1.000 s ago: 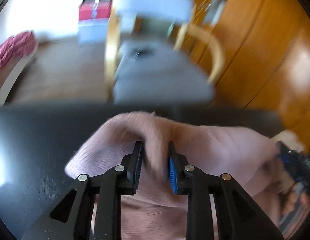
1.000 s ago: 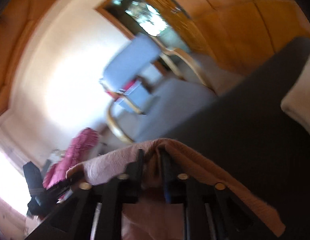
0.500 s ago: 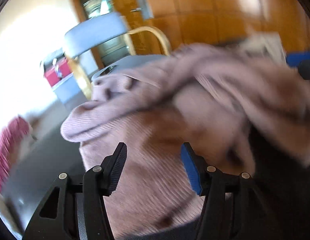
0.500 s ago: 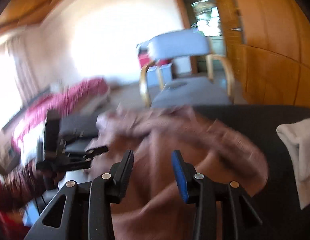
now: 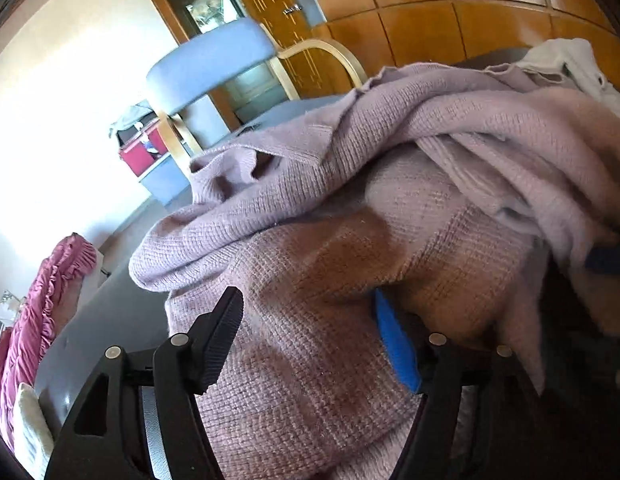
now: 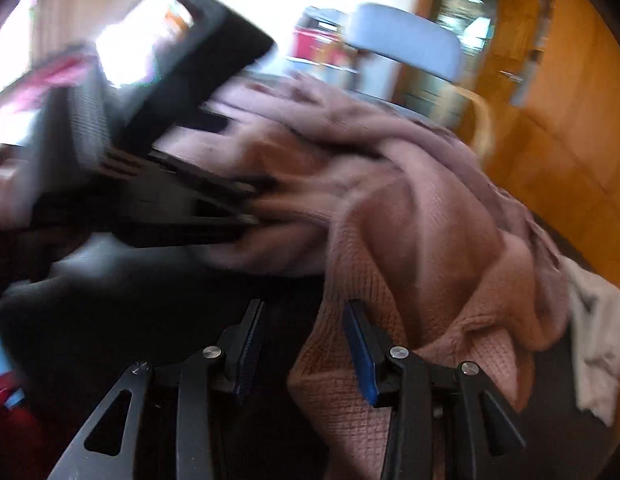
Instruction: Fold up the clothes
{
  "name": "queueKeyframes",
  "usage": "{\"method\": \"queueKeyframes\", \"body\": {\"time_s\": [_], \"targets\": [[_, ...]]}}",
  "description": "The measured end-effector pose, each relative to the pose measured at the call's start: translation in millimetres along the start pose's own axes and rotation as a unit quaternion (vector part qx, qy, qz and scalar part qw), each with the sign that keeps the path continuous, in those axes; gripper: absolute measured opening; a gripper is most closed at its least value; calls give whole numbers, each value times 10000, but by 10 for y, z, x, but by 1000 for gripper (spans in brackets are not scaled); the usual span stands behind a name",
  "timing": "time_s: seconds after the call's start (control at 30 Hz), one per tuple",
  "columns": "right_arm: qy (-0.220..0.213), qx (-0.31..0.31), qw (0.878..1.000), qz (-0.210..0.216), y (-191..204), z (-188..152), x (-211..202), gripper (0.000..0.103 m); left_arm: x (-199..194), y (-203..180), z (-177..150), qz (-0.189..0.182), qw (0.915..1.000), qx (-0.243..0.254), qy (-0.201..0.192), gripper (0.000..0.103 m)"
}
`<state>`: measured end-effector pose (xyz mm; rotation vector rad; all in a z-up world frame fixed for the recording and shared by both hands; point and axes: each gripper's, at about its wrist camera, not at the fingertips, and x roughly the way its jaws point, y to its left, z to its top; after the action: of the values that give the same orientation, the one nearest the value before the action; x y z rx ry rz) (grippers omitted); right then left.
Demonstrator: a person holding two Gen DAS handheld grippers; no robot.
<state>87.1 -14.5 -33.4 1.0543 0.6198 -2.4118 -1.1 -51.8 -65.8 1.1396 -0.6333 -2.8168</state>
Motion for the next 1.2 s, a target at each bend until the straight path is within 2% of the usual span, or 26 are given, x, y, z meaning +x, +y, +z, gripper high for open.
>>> {"method": "queueKeyframes", "body": {"time_s": [0.03,0.07,0.1,0.17,0.23,0.37,0.47,0.57,0.63,0.73,0.8,0.83,0.93,1.03,1.1,1.2], "targets": [[-88,33,9998,-183,-27,-22,45,36,3,11,2,-11,10000,-12,9,67],[-215,49,9992,-338,-62,-47,82,14,18,16,4,-12,10000,-12,43,45],[-280,146,9985,-453,-131,-71,80,10,45,12,6,-1,9999,3,103,23],[-341,508,9963,-597,-341,-123,22,7,45,-16,-2,192,9997,84,123,15],[-441,1004,9918,-663,-621,-199,-57,7,0,-4,-14,187,9998,-8,67,13],[-748,1885,9763,-762,-1156,-389,-257,6,-147,230,-18,-261,9971,-711,-15,12],[-985,2276,9642,-941,-1399,-476,-473,4,-206,370,-31,-415,9935,-1055,-30,10],[-1138,2520,9553,-1047,-1561,-500,-503,4,-183,373,-48,-432,9930,-1095,-24,10],[-1221,2653,9534,-754,-1588,-496,-509,4,-168,375,-60,-443,9927,-1121,-20,10],[-1587,2723,9488,-210,-1500,-490,-555,7,-144,378,-77,-459,9922,-1161,-14,10],[-1786,2642,9477,108,-1386,-433,-557,23,-129,379,-89,-470,9918,-1187,-10,9],[-1834,2549,9489,301,-1315,-387,-542,28,-116,388,-96,-496,9913,-1222,7,10],[-1654,2050,9631,558,-1030,-192,-421,31,-57,442,-120,-643,9880,-1403,113,10],[-1374,1390,9806,149,-764,15,-189,31,7,455,-125,-713,9861,-1488,191,10],[-1268,1018,9863,-270,-620,133,-52,31,12,426,-120,-658,9871,-1445,181,11],[-994,724,9912,-483,-519,200,105,31,28,369,-117,-560,9891,-1351,186,11]]}}
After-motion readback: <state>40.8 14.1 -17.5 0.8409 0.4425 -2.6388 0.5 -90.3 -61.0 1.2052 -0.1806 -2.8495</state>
